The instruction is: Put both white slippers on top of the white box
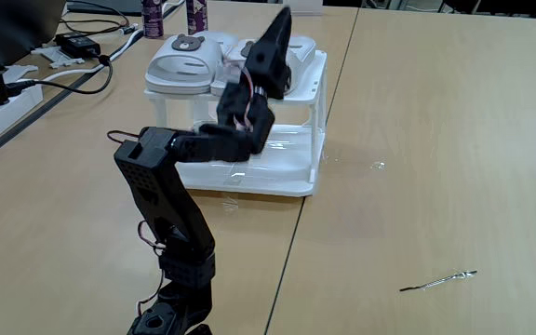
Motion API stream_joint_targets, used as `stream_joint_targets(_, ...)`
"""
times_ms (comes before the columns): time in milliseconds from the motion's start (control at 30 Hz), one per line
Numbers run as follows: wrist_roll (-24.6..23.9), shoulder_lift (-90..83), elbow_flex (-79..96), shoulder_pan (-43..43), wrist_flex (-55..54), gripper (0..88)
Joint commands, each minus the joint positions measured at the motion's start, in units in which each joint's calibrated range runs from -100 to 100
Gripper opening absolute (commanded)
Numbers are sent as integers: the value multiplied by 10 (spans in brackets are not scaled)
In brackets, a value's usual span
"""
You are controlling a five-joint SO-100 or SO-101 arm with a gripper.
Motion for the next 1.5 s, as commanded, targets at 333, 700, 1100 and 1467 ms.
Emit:
stream_joint_targets(333,4,-273,418,3,-225,8)
stream_joint_targets(700,4,-665,429,-145,-230,8)
stream_joint_targets(1100,4,-782,427,-149,-309,8)
stream_joint_targets(1467,4,-782,427,-148,-309,8)
